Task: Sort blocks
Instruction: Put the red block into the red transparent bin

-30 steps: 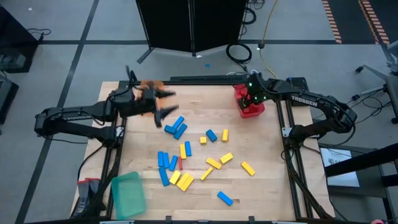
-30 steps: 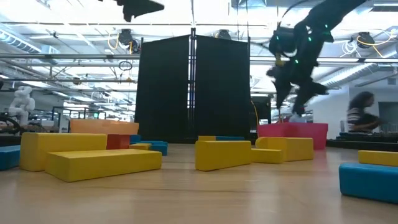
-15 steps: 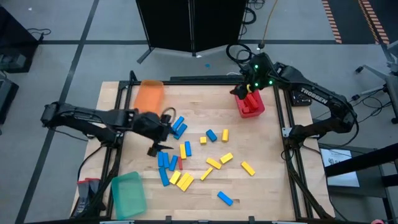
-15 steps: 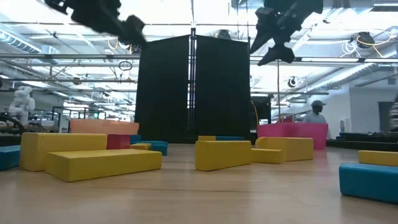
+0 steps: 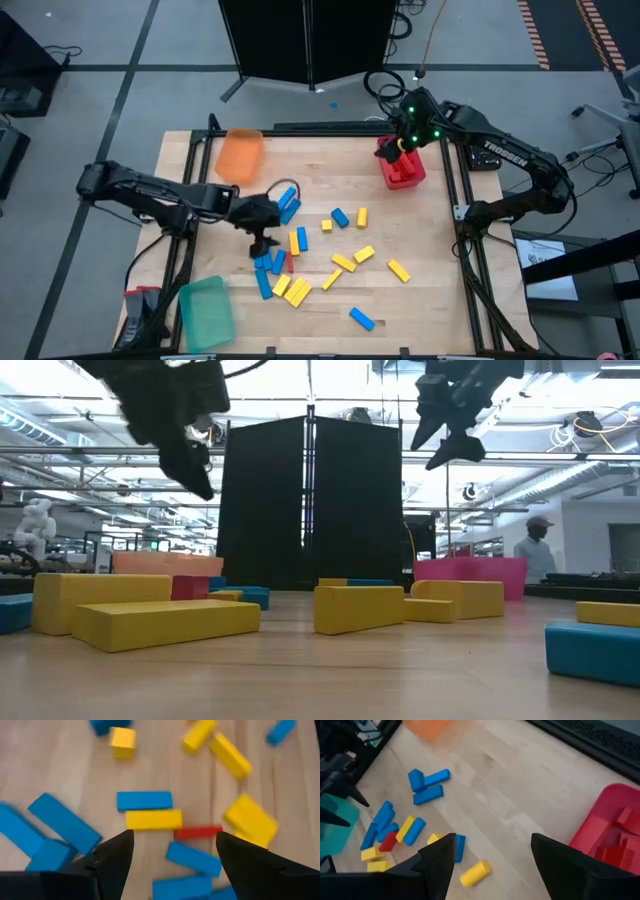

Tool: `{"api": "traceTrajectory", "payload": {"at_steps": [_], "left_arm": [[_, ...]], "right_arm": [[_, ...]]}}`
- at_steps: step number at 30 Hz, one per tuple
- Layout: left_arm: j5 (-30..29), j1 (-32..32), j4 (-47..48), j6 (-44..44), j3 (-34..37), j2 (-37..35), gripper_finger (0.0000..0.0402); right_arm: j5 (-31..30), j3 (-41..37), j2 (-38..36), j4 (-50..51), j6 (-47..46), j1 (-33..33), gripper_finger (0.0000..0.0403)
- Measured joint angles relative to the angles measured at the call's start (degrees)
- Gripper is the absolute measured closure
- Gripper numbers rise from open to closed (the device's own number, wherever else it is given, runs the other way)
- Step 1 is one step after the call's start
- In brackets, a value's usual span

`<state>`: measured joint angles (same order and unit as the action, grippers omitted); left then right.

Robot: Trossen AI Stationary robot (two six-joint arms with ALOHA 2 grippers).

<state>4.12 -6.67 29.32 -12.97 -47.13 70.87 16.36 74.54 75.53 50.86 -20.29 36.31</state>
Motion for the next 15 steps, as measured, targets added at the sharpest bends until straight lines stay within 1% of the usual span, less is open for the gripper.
{"api": "traceTrajectory", "payload": {"at_steps": [4, 5, 7, 9, 12, 13, 15], "left_arm": [[-0.03, -5.12, 3.13, 14.36, 0.00, 0.37, 0.0112], [-0.23, -6.38, 2.83, 15.95, 0.00, 0.47, 0.0112], [-1.82, -8.89, -0.96, 18.40, 0.00, 1.30, 0.0112], [-4.74, -11.65, -4.77, 23.51, 0.00, 2.34, 0.0112], [-10.89, -14.49, -11.48, 32.33, -0.82, 5.46, 0.0112], [-12.86, -14.75, -11.96, 33.62, -1.51, 6.93, 0.0112], [-14.26, -14.48, -11.36, 34.63, -3.55, 10.25, 0.0112]], "right_arm": [[0.13, 0.00, 0.00, 0.12, 4.08, -0.63, 0.0147], [0.15, 0.00, 0.00, 0.14, 5.43, -0.75, 0.0147], [0.22, 0.00, 0.00, 0.35, 7.75, -0.80, 0.0147], [0.24, 0.00, 0.00, 0.61, 10.03, -0.80, 0.0147], [0.24, 0.00, 0.00, 1.73, 12.88, -0.80, 0.0147], [0.24, 0.00, 0.00, 2.12, 13.57, -0.80, 0.0147], [0.24, 0.00, 0.00, 3.09, 14.86, -0.80, 0.0147]]}}
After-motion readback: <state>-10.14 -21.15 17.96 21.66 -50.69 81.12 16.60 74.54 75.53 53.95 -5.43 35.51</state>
